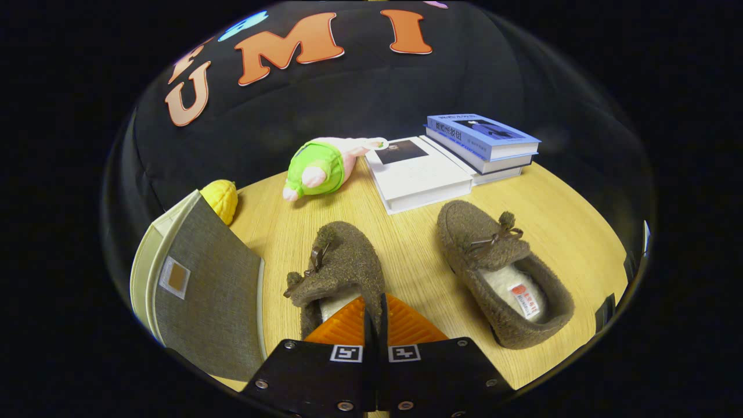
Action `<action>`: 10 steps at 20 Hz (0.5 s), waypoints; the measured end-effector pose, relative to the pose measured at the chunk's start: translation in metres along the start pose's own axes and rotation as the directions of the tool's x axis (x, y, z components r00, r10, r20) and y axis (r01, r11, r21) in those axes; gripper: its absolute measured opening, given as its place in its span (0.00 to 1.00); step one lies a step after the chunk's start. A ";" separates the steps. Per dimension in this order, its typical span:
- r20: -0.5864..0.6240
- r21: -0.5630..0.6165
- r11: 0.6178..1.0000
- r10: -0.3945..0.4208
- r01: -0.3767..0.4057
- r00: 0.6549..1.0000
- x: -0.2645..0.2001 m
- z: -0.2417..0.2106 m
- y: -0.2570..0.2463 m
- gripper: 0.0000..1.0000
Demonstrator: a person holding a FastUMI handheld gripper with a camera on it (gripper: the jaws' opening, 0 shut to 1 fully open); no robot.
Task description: Open the storage box then place both shoes into the box .Put the left shoe in first, then the right shoe, with the right side of both shoes facing outward in a uniform manner.
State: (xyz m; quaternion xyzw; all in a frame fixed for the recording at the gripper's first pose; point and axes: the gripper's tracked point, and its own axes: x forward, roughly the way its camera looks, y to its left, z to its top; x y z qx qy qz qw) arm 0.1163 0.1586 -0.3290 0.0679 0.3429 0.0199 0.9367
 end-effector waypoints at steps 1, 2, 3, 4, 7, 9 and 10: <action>0.010 0.022 1.000 0.007 -0.007 1.000 -0.005 0.008 0.002 0.02; 0.017 0.051 0.999 0.015 -0.015 1.000 -0.011 0.016 0.005 0.02; 0.026 0.073 0.997 0.024 -0.026 0.999 -0.016 0.025 0.008 0.02; 0.036 0.087 0.996 0.034 -0.037 0.999 -0.022 0.035 0.012 0.02; 0.060 0.117 0.990 0.069 -0.076 0.996 -0.044 0.064 0.030 0.02; 0.076 0.113 0.988 0.096 -0.104 0.993 -0.060 0.086 0.044 0.02; 0.100 0.105 0.988 0.104 -0.115 0.990 -0.069 0.100 0.052 0.02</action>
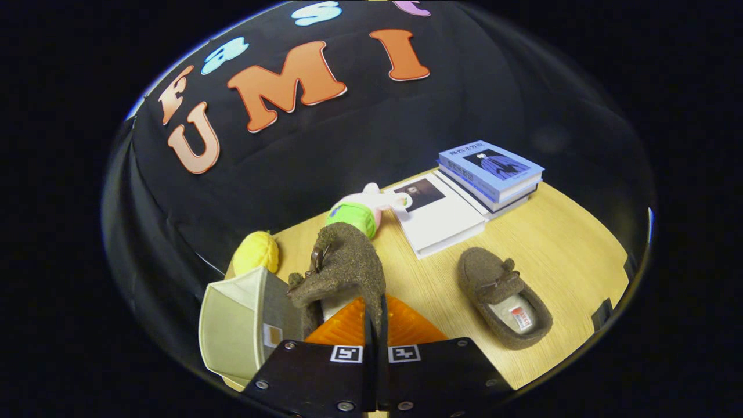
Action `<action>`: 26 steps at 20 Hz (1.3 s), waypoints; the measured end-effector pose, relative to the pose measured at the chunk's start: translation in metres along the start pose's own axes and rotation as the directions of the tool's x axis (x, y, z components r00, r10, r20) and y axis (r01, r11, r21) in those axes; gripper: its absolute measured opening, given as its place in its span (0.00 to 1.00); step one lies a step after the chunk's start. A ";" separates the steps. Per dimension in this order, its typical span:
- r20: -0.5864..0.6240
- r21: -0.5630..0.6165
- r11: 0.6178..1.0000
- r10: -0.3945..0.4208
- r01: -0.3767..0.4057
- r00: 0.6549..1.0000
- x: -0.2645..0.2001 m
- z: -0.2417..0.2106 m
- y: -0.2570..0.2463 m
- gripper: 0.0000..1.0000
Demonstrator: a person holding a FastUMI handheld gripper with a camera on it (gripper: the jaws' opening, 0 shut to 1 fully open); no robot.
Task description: Open the storage box then place both shoes into the box .Put the left shoe in first, then the right shoe, with the right side of both shoes facing outward in a uniform manner.
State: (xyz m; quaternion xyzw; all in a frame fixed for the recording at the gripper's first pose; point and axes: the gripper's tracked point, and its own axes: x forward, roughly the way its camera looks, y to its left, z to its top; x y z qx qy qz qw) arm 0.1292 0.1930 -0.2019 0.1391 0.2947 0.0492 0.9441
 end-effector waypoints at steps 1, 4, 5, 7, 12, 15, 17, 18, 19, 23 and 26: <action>0.020 -0.006 1.000 0.009 -0.009 1.000 -0.007 0.013 0.009 0.02; 0.056 0.014 0.998 0.061 -0.062 0.997 -0.025 0.038 0.043 0.02; 0.063 0.020 0.996 0.083 -0.084 0.995 -0.030 0.044 0.056 0.02; 0.066 0.022 0.993 0.118 -0.120 0.991 -0.035 0.049 0.079 0.02; 0.017 0.034 0.978 0.204 -0.204 0.979 -0.036 0.028 0.138 0.02; -0.022 0.006 0.971 0.241 -0.241 0.970 -0.033 0.003 0.174 0.02; -0.067 0.000 0.967 0.253 -0.254 0.965 -0.029 -0.022 0.192 0.02; -0.090 0.007 0.966 0.257 -0.257 0.962 -0.026 -0.035 0.198 0.02; -0.112 0.014 0.967 0.256 -0.256 0.960 -0.022 -0.047 0.203 0.02; -0.166 0.027 0.973 0.229 -0.228 0.959 -0.011 -0.082 0.215 0.02; -0.198 0.024 0.975 0.219 -0.219 0.955 -0.003 -0.102 0.224 0.03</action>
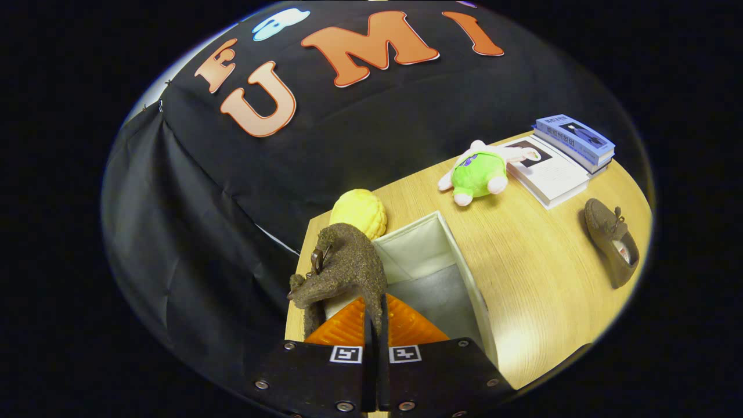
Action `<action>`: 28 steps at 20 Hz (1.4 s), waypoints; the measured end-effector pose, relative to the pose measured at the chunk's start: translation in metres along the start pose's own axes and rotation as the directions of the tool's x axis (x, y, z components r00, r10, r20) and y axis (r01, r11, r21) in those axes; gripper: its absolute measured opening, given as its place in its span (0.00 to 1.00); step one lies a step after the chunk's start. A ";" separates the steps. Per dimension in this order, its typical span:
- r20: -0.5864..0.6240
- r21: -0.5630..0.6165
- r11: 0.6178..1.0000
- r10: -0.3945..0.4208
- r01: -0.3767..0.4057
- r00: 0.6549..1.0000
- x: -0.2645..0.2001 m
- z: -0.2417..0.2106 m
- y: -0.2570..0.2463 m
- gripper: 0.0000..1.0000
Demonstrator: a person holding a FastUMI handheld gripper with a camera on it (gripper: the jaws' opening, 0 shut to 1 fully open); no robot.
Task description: Open the storage box then place both shoes into the box .Put the left shoe in first, then the right shoe, with the right side of both shoes facing outward in a uniform manner.
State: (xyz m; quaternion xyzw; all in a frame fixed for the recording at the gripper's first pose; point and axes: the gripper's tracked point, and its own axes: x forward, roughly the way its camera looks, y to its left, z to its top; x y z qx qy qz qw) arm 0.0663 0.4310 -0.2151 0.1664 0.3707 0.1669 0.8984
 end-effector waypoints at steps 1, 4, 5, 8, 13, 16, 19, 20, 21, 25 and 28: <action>-0.004 -0.004 1.000 -0.006 0.006 1.000 0.003 -0.004 0.001 0.03; -0.042 -0.007 1.000 0.016 -0.016 0.999 0.013 -0.021 0.010 0.06; -0.049 -0.001 0.999 0.048 -0.049 0.998 0.014 -0.025 0.016 0.11; 0.001 -0.026 0.998 0.064 -0.064 0.998 0.002 -0.011 0.024 0.55; 0.059 -0.087 0.995 0.061 -0.056 0.996 -0.012 0.015 0.009 0.98; 0.101 -0.128 0.992 0.036 -0.023 0.994 -0.023 0.033 -0.012 0.98; 0.155 -0.156 0.988 0.015 0.009 0.988 -0.034 0.054 -0.034 0.98; 0.167 -0.162 0.987 0.012 0.015 0.986 -0.039 0.061 -0.041 0.98; 0.178 -0.169 0.985 0.004 0.027 0.984 -0.044 0.067 -0.049 0.98; 0.220 -0.208 0.976 -0.021 0.068 0.975 -0.063 0.090 -0.084 0.98; 0.250 -0.246 0.963 -0.049 0.113 0.967 -0.079 0.105 -0.120 0.98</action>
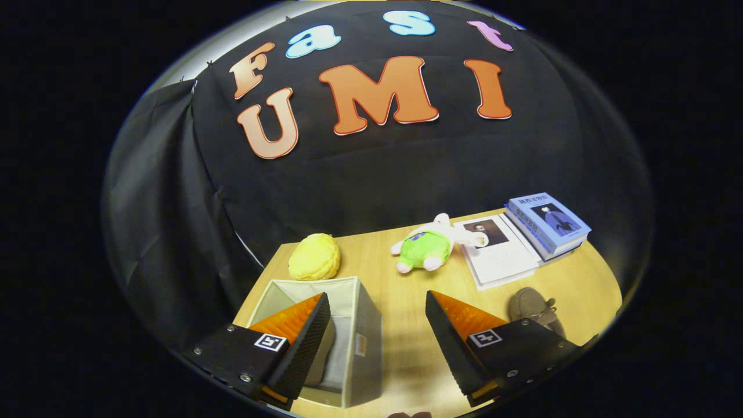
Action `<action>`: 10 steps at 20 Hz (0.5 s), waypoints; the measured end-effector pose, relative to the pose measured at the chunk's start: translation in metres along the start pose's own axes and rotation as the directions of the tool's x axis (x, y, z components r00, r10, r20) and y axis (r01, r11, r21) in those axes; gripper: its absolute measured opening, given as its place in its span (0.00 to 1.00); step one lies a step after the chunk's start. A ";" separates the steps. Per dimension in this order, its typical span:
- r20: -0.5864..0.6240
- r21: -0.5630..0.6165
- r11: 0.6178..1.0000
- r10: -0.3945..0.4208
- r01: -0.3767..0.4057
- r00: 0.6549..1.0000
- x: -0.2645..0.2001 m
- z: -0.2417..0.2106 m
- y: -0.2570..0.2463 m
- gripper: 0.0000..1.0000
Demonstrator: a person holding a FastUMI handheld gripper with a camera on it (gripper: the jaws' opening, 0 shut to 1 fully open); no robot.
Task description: Open the storage box then place both shoes into the box .Put the left shoe in first, then the right shoe, with the right side of both shoes facing outward in a uniform manner.
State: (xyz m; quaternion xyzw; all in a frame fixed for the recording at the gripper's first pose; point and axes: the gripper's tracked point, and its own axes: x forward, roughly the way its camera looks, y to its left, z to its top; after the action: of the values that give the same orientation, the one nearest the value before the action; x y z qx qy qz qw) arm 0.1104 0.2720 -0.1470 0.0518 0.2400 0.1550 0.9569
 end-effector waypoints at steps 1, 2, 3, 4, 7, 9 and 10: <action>0.014 -0.005 1.000 -0.013 0.013 1.000 -0.004 0.005 -0.017 0.98; 0.029 -0.010 0.999 -0.032 0.032 0.999 -0.007 0.010 -0.033 0.98; 0.042 -0.015 0.998 -0.058 0.058 0.997 -0.012 0.013 -0.052 0.98; 0.054 -0.022 0.996 -0.087 0.088 0.995 -0.018 0.015 -0.072 0.98; 0.063 -0.040 0.985 -0.162 0.165 0.985 -0.031 0.013 -0.131 0.98; 0.064 -0.043 0.978 -0.199 0.202 0.978 -0.040 0.007 -0.165 0.98; 0.066 -0.047 0.974 -0.218 0.222 0.974 -0.043 0.004 -0.182 0.98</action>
State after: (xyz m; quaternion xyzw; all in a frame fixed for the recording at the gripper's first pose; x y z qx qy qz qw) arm 0.1260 0.0862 -0.1558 0.0034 0.2111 0.0530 0.9760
